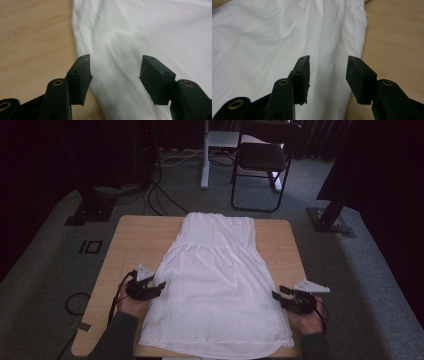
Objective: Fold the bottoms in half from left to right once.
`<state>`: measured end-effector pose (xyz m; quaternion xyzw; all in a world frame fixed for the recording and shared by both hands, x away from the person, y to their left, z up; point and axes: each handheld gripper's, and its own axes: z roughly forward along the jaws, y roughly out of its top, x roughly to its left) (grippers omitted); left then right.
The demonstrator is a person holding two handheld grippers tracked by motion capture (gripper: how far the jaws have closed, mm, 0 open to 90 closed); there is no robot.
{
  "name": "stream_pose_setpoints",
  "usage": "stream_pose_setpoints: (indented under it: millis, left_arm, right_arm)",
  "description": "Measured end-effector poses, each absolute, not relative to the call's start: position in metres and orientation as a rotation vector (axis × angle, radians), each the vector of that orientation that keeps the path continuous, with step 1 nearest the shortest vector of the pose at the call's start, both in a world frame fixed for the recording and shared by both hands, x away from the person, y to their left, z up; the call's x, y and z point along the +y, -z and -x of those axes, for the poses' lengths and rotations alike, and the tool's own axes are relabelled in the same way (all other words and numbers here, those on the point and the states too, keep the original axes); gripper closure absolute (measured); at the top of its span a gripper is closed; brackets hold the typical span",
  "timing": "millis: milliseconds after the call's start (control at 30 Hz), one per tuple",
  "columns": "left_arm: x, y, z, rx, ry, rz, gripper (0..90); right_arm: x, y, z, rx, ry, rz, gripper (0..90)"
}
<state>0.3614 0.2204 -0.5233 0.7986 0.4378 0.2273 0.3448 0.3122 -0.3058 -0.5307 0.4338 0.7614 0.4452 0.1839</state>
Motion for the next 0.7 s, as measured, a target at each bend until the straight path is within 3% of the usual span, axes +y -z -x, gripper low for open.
stream_pose_setpoints:
  millis: [200, 267, 333, 367, 433, 700]
  left_arm:
    - [0.209, 0.544, -0.411, 1.223, -0.546, -2.127, 44.6]
    - [0.210, 0.546, -0.410, 1.197, -0.521, -2.121, 59.2]
    - [0.210, 0.545, -0.406, 1.176, -0.529, -2.152, 80.3]
    - [0.210, 0.545, -0.404, 1.165, -0.541, -2.167, 85.4]
    - [0.211, 0.545, -0.397, 1.151, -0.539, -2.174, 87.3]
    - [0.224, 0.552, -0.336, 1.112, -0.509, -2.117, 87.6]
  right_arm:
    - [-0.276, 0.534, -0.378, 2.170, -1.218, -1.282, 55.5]
    - [-0.268, 0.545, -0.397, 2.195, -1.134, -1.320, 61.7]
    - [-0.267, 0.553, -0.402, 2.220, -1.088, -1.357, 71.8]
    - [-0.267, 0.556, -0.401, 2.242, -1.072, -1.374, 79.5]
    - [-0.270, 0.557, -0.395, 2.229, -1.060, -1.383, 88.5]
    - [-0.283, 0.562, -0.342, 2.212, -1.099, -1.400, 89.0]
